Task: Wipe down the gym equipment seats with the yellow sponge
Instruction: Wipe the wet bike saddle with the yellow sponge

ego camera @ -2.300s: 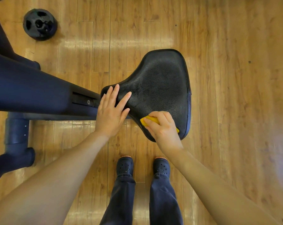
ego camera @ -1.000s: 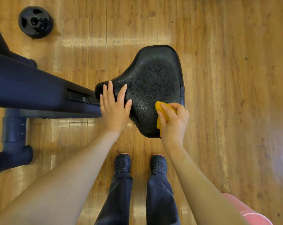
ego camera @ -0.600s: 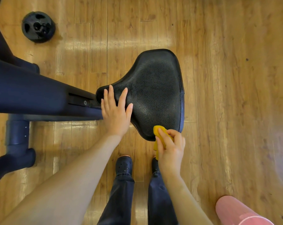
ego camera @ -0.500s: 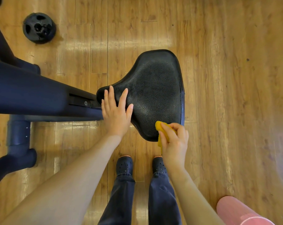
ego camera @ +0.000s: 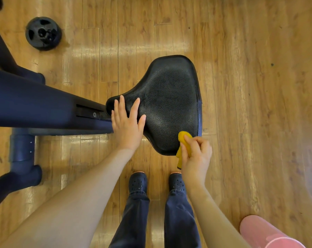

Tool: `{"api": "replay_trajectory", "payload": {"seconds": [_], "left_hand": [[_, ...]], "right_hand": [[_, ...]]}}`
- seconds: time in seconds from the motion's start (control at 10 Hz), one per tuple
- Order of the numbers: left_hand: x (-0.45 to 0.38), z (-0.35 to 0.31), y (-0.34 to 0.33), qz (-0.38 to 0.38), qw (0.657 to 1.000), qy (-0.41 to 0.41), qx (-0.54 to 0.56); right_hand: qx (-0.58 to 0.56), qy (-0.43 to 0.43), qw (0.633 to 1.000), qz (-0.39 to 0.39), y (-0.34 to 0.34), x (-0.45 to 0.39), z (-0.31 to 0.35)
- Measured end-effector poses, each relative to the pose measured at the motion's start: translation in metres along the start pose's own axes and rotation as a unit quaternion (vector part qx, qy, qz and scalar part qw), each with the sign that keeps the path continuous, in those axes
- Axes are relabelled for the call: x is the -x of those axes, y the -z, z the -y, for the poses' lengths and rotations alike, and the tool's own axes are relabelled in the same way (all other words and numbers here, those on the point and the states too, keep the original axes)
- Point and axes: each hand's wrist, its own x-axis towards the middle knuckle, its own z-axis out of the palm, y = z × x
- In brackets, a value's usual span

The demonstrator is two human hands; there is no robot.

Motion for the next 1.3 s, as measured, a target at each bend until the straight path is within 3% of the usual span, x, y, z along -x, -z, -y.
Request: {"api": "replay_trajectory", "payload": {"seconds": [0.2, 0.4, 0.6, 0.7, 0.8, 0.9, 1.0, 1.3], "left_hand": [[0.003, -0.019, 0.008, 0.025, 0.998, 0.055, 0.028], [0.017, -0.061, 0.03, 0.028, 0.996, 0.077, 0.031], [0.031, -0.112, 0.063, 0.014, 0.99, 0.135, 0.048], [0.029, -0.126, 0.066, 0.015, 0.986, 0.159, 0.051], [0.019, -0.132, 0.066, -0.01, 0.981, 0.185, 0.06], [0.005, -0.126, 0.066, -0.022, 0.972, 0.222, 0.068], [-0.006, -0.122, 0.068, -0.024, 0.96, 0.268, 0.071], [-0.051, -0.123, 0.063, -0.068, 0.923, 0.374, 0.059]], "right_hand": [[-0.074, -0.031, 0.994, 0.078, 0.014, 0.007, 0.002], [-0.057, 0.002, 0.994, 0.091, 0.053, -0.039, 0.013], [0.031, 0.119, 0.969, 0.214, 0.089, -0.094, 0.027], [0.03, 0.157, 0.966, 0.205, 0.091, -0.121, 0.039], [0.022, 0.152, 0.965, 0.214, 0.083, -0.146, 0.046], [0.084, 0.254, 0.931, 0.247, 0.059, -0.171, 0.062], [0.033, 0.226, 0.933, 0.277, 0.051, -0.187, 0.076], [0.007, 0.295, 0.89, 0.347, 0.015, -0.26, 0.115]]}}
